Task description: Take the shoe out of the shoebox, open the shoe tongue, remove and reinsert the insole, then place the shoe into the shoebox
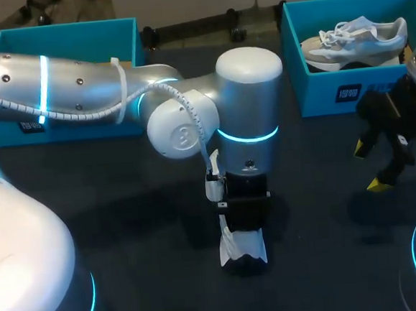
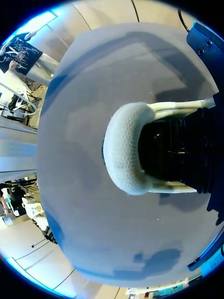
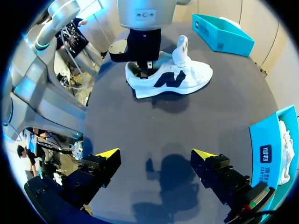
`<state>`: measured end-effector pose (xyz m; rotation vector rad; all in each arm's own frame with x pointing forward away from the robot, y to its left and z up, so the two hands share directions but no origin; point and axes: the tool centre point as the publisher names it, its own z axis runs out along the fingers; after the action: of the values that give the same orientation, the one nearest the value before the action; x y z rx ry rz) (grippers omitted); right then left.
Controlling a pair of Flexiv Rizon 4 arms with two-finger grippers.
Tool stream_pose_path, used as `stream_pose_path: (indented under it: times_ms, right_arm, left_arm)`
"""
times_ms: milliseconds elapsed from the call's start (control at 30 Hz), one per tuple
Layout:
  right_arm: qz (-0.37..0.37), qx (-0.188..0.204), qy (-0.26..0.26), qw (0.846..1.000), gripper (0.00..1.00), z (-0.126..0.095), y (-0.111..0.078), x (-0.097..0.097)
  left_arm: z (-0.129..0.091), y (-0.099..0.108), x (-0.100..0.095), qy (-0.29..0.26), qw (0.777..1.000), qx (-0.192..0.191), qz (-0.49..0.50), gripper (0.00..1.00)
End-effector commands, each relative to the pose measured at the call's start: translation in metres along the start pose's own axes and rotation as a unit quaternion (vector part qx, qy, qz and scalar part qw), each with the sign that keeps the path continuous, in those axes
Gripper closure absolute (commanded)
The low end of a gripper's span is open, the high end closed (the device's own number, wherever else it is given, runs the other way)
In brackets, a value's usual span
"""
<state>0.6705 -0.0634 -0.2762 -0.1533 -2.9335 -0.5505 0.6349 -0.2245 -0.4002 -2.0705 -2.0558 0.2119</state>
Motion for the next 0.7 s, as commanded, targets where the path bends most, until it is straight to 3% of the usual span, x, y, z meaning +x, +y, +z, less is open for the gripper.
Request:
stream_pose_path:
  times_ms: [33, 333, 700]
  right_arm:
    - [0.0, 0.001, 0.0, 1.0, 0.0, 0.001, 0.0, 0.0]
    - [0.0, 0.001, 0.0, 1.0, 0.0, 0.001, 0.0, 0.0]
    - [0.0, 0.001, 0.0, 1.0, 0.0, 0.001, 0.0, 0.0]
  left_arm:
    - [-0.012, -0.002, 0.007, -0.004, 1.0, -0.003, -0.002, 1.0]
    - [-0.008, -0.01, 0.009, 0.0, 1.0, 0.004, 0.004, 1.0]
    - [0.023, 0.005, 0.006, 0.025, 0.999, 0.018, -0.009, 1.0]
